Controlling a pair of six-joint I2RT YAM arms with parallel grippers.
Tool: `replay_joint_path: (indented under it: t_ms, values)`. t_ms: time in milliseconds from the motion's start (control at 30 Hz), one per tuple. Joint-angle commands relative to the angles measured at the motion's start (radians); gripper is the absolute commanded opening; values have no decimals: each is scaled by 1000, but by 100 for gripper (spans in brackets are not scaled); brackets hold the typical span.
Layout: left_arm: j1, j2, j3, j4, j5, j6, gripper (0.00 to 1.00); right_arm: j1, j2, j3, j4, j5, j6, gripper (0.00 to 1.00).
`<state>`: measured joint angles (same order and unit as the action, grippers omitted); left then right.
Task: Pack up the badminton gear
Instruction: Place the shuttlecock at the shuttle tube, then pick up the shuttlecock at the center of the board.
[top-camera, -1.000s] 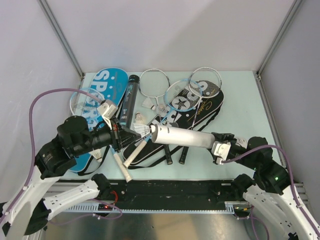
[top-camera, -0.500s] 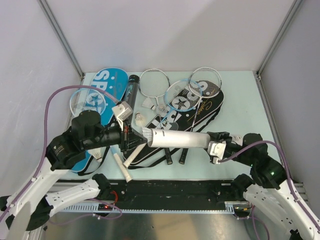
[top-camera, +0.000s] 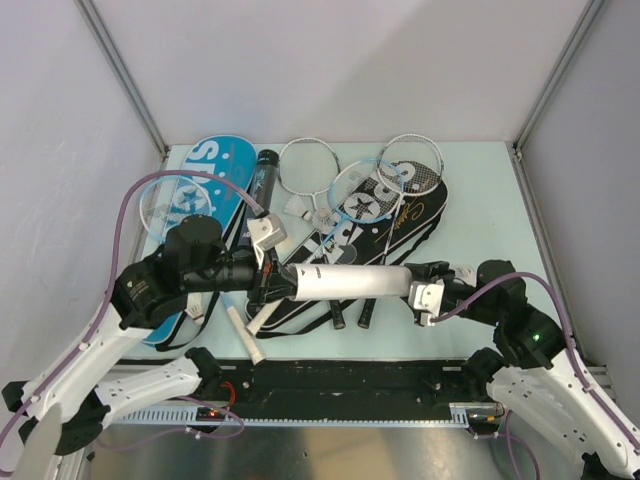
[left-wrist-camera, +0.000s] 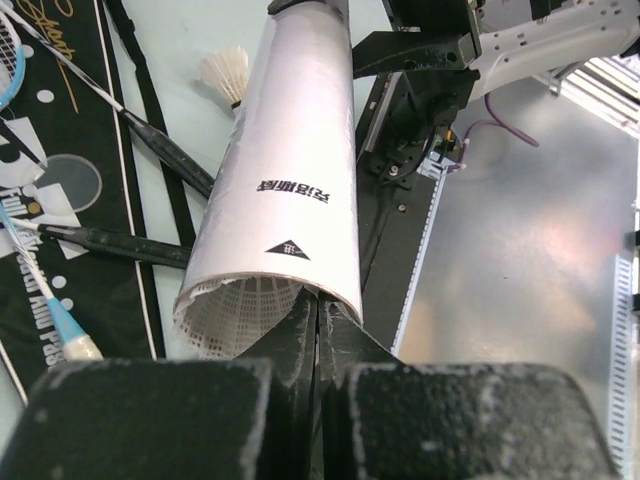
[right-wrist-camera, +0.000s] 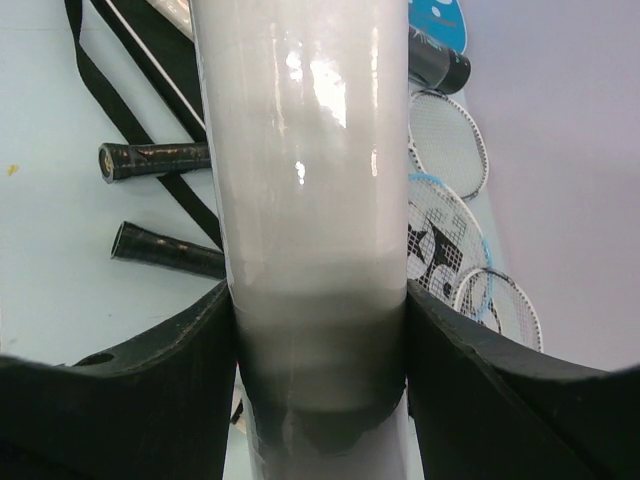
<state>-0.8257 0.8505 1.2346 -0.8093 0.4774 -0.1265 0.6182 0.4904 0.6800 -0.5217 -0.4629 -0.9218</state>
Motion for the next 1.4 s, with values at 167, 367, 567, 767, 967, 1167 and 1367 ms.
replay_joint_path:
  t_ms: [167,367,567,767,967,1167,1367]
  values:
    - [5,-3,-3,45,-21,97,7,10,16,23,141,-66,-16,44]
    - [5,-85,15,45,-200,105,42,11,11,19,114,-23,-15,44]
    - [5,-152,50,44,-282,115,62,10,9,6,138,3,-1,44]
    - [6,-179,63,43,-434,83,67,9,8,6,161,16,63,44]
    - [14,-136,92,41,-744,-7,71,9,9,-7,266,64,224,44]
    - [145,-56,124,31,-845,-126,74,13,40,-88,520,204,521,41]
    - [294,73,180,34,-710,-146,75,-10,59,-100,646,357,679,41]
